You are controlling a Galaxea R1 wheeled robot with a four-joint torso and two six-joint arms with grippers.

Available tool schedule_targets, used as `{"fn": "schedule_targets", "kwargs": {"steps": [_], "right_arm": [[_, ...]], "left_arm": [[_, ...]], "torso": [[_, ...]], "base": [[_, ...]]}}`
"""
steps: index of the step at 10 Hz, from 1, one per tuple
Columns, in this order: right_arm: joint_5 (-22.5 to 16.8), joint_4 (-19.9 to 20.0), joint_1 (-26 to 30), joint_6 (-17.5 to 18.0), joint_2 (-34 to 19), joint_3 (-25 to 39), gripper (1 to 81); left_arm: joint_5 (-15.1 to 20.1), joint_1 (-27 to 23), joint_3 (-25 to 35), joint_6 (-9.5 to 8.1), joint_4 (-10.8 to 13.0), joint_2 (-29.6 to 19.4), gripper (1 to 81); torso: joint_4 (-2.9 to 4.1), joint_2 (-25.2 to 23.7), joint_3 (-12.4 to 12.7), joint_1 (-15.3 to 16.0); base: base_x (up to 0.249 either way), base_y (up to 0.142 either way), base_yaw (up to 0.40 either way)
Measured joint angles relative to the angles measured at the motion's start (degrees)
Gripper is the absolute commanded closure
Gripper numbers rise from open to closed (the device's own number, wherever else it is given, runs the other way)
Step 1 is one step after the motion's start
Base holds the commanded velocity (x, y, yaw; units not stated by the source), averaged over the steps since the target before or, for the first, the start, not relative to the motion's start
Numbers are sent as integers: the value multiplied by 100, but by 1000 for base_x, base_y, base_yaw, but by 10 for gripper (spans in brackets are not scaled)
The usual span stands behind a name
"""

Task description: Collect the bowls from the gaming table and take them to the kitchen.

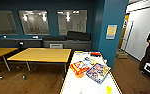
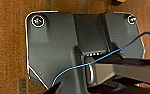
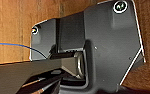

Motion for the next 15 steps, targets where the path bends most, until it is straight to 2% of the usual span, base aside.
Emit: {"fn": "schedule_targets", "kwargs": {"steps": [2,4,7,10,13,15], "right_arm": [[29,1,91,9,-429,713,10],[118,4,190,26,-1097,1679,10],[228,20,352,44,-2182,3010,10],[385,74,645,45,-3148,4075,10],[539,122,1122,48,-4140,5183,10],[608,202,1538,50,-4639,5694,10]], "left_arm": [[-5,-7,0,2,2,28,10],[-9,-20,0,2,2,30,10],[-11,-71,-15,5,5,71,10],[-46,-168,-30,5,2,124,10],[-94,-234,-37,5,2,124,10],[-112,-308,-37,7,2,124,10]], "torso": [[0,0,-2,0],[0,-2,-94,-2],[0,-2,-634,-2],[0,2,-1242,2],[0,6,-1851,4],[0,9,-2251,6]], "base": [[0,0,0],[0,0,0],[0,0,0],[0,0,0],[0,0,0],[0,0,0]]}}
